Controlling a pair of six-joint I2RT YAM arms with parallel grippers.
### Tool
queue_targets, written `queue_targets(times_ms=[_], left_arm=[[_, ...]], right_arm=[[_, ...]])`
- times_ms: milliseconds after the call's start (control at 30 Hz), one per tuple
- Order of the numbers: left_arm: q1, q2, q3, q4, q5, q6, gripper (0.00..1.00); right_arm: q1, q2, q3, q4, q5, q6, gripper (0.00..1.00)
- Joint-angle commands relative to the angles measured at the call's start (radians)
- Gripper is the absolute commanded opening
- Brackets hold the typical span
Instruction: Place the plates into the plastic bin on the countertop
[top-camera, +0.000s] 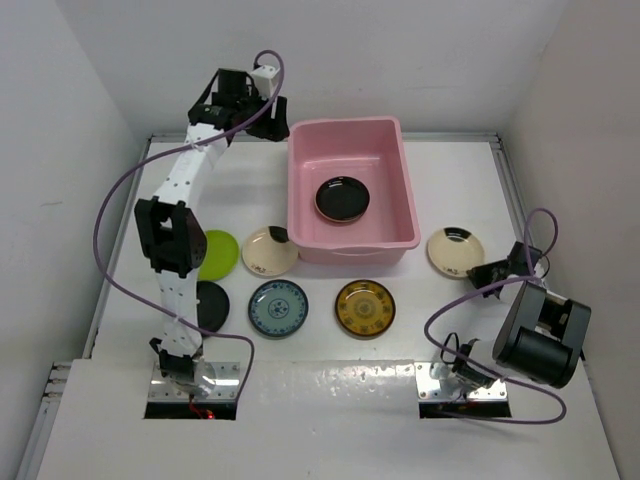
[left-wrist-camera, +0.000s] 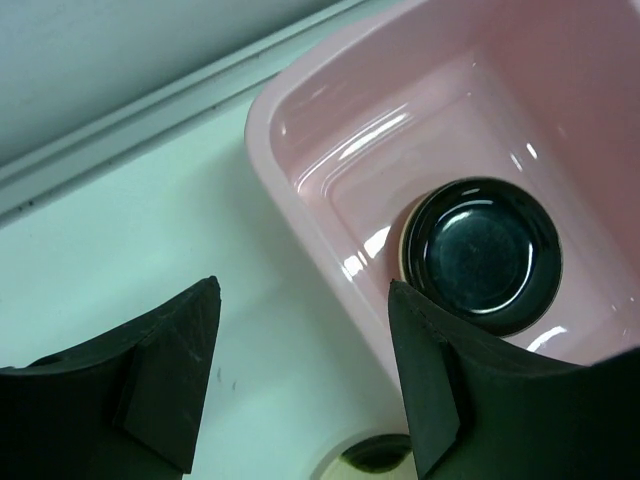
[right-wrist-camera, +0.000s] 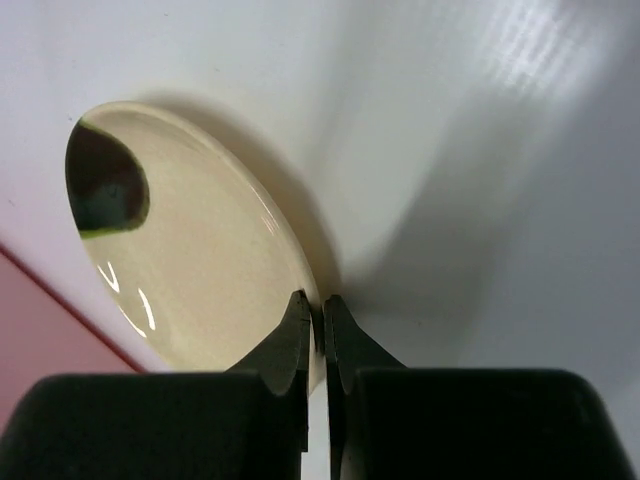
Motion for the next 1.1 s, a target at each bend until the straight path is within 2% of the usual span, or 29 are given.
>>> queue_targets(times_ms=[0, 67, 233, 400, 567, 600, 667, 700, 733, 767, 800, 833, 867, 900, 933, 1067], left_arm=[[0.034, -0.071, -0.039, -0.014, -0.007, 0.01, 0.71], [0.063, -0.082, -0.051, -0.014, -0.007, 0.001, 0.71], [0.117, -0.091, -0.06, -0.014, -0.016, 0.001, 0.71], [0.126, -0.082, -0.042, -0.014, -0.025, 0.001, 0.71], [0.148, -0.073, -0.042, -0.014, -0.045, 0.01, 0.71], [0.148, -0.073, -0.042, -0.014, -0.045, 0.01, 0.71], [0.168, -0.073, -0.042, -0.014, -0.054, 0.01, 0.71], [0.168, -0.073, -0.054, -0.014, -0.054, 0.01, 0.71], [0.18, -0.073, -0.054, -0.014, -0.054, 0.01, 0.71], [0.192, -0.073, -0.077, -0.014, -0.054, 0.01, 0.72], [0.192, -0.073, -0.088, -0.014, -0.054, 0.01, 0.72], [0.206, -0.073, -0.101, -0.014, -0.054, 0.01, 0.73], [0.206, -0.085, -0.133, -0.014, -0.054, 0.022, 0.76], [0.217, -0.1, -0.152, -0.014, -0.054, 0.022, 0.79], [0.228, -0.11, -0.19, -0.023, -0.045, 0.042, 0.82], [0.238, -0.145, -0.276, -0.023, -0.036, 0.067, 0.82]], right_arm=[[0.018, 0.04, 0.008, 0.046, 0.009, -0.036, 0.0], [0.044, 0.013, 0.039, 0.049, 0.019, -0.05, 0.0], [0.059, -0.211, 0.065, 0.126, 0.061, 0.013, 0.0], [0.084, -0.303, 0.177, 0.081, 0.096, 0.037, 0.0], [0.205, -0.371, 0.295, 0.057, 0.139, 0.018, 0.0], [0.282, -0.365, 0.35, 0.074, 0.142, -0.002, 0.0], [0.343, -0.301, 0.42, 0.089, 0.127, -0.048, 0.0], [0.445, -0.27, 0.486, 0.071, 0.125, -0.067, 0.0], [0.479, -0.238, 0.525, 0.045, 0.077, -0.137, 0.0], [0.558, -0.125, 0.603, -0.012, 0.072, -0.168, 0.0], [0.625, -0.083, 0.644, -0.081, 0.069, -0.195, 0.0], [0.675, -0.043, 0.771, -0.119, 0.069, -0.269, 0.0], [0.693, 0.088, 0.816, -0.208, 0.07, -0.285, 0.0], [0.726, 0.127, 0.858, -0.281, 0.078, -0.314, 0.0], [0.751, 0.232, 0.951, -0.31, 0.091, -0.332, 0.0], [0.782, 0.362, 1.024, -0.344, 0.102, -0.335, 0.0]])
